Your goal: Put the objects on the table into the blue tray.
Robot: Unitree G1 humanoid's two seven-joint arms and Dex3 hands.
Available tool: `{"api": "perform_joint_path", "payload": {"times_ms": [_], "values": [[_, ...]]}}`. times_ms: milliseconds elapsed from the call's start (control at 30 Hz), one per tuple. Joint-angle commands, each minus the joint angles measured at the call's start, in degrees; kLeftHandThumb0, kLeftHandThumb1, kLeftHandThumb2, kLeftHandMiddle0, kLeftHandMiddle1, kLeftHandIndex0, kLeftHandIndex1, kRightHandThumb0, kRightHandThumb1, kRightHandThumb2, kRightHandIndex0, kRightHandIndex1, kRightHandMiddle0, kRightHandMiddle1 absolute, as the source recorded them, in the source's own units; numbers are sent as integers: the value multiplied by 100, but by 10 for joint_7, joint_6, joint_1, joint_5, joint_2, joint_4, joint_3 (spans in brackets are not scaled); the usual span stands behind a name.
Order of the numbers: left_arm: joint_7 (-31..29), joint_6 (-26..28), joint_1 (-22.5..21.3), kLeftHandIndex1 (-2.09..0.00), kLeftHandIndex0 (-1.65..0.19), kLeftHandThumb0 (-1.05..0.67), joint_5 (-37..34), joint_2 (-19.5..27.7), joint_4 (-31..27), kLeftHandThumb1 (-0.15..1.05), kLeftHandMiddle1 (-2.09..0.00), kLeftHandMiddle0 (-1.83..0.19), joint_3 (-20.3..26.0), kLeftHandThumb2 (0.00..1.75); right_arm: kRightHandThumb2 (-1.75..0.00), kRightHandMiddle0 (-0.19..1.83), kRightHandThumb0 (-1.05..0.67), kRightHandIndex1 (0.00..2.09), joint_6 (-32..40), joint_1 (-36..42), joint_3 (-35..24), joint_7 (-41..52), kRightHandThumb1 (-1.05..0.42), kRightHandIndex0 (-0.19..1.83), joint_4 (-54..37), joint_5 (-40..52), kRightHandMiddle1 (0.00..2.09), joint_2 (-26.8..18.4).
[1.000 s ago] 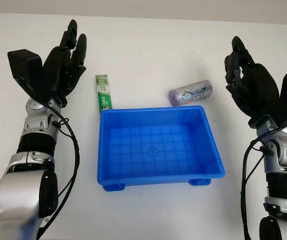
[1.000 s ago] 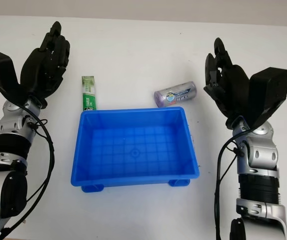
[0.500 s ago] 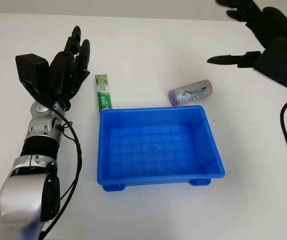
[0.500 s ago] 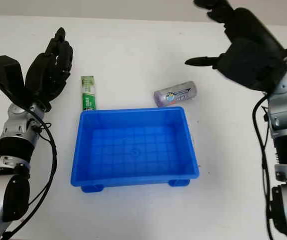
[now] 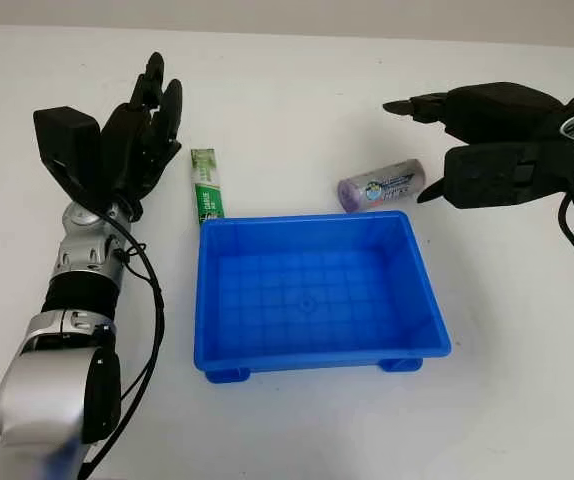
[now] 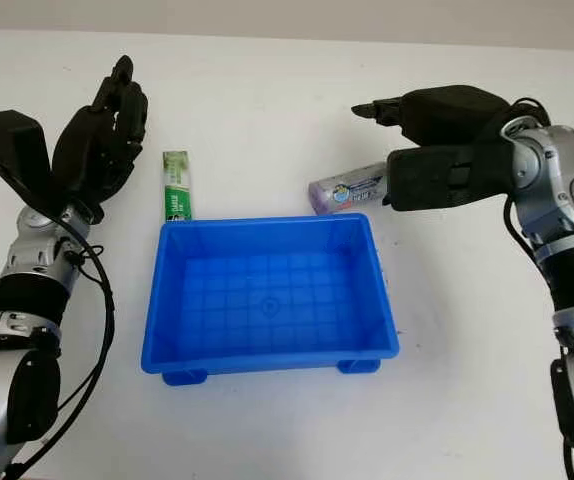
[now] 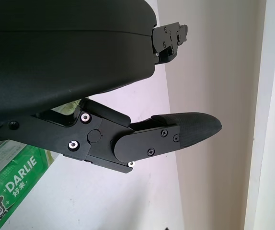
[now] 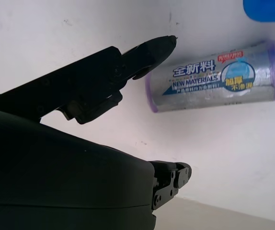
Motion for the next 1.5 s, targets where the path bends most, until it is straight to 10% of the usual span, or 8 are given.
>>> {"api": "perform_joint_path", "payload": {"times_ms": [0, 633, 700, 767, 833, 933, 1467], "values": [[0, 0, 9, -3, 19, -75, -1, -1, -10, 105, -3, 19, 0, 59, -6, 18, -47, 9, -13, -15, 6, -5, -83, 9, 11, -3, 8, 2], [6, 6, 16, -2, 19, -74, -1, -7, -23, 105, -2, 19, 0, 59, -6, 44, -44, 21, -155, -40, 60, -179, -87, 46, 202, -42, 13, 58], [8, 7, 16, -2, 19, -74, -1, -7, -25, 105, -2, 19, 0, 58, -6, 50, -42, 60, -168, -46, 72, -200, -96, 56, 214, -57, 50, 57], [9, 8, 14, -2, 19, -74, -1, -6, -25, 105, -2, 19, 0, 58, -11, 44, -45, 165, -176, -51, 86, -230, -103, 53, 221, -80, 127, 54], [10, 8, 13, -3, 19, -75, 0, -5, -23, 105, -3, 19, 0, 57, -17, 43, -47, 197, -180, -56, 98, -260, -104, 66, 228, -101, 171, 52], [9, 6, 11, -3, 19, -76, 0, -5, -18, 105, -3, 19, -1, 57, -22, 51, -48, 208, -186, -63, 108, -290, -105, 88, 238, -116, 205, 50], [17, 9, 6, -2, 19, -75, 5, -7, -20, 105, 0, 19, -5, 59, -21, 57, -45, 209, -151, -86, 9, -328, -105, 77, 195, -11, 209, 42]]}}
